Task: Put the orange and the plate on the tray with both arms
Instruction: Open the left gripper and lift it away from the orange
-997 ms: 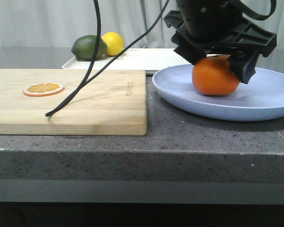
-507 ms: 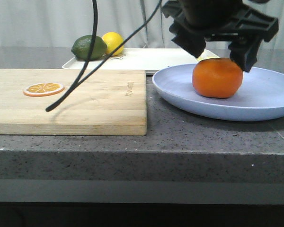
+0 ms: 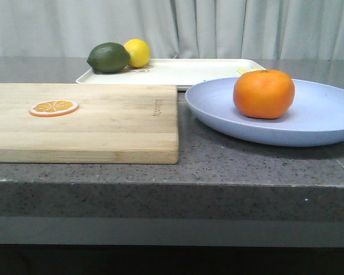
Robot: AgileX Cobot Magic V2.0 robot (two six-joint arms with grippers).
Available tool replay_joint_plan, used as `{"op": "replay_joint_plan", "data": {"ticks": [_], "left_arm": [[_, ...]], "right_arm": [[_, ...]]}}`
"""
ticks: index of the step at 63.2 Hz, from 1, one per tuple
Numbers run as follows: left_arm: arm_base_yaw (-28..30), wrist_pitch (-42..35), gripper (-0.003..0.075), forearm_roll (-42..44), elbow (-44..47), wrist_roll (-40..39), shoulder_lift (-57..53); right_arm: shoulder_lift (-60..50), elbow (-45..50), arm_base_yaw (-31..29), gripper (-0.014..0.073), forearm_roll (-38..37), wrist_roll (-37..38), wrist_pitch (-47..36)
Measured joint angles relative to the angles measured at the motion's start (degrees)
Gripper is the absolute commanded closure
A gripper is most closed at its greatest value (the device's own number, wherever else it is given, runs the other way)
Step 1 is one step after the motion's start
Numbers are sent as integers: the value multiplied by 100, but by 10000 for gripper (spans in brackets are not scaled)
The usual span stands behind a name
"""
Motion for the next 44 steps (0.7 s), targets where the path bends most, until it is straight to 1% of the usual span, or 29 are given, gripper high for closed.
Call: {"op": "replay_joint_plan", "data": {"ticks": [11,20,26,36,44], "left_arm": [[334,10,134,-54,1186,0,-1125],[489,-1,134,-67,2164,0,-2128],[512,-1,134,-67,2757,0,-2751],[512,-1,134,-67,3424,0,-3497],[512,-1,134,-67,3720,0,-3885]], "right_arm": [[4,0,0,29,22,0,-10],[13,0,0,29,345,0,174],[13,0,0,29,707,0,414],[13,0,0,29,1426,0,613],[104,-20,0,31,1675,150,613]]}}
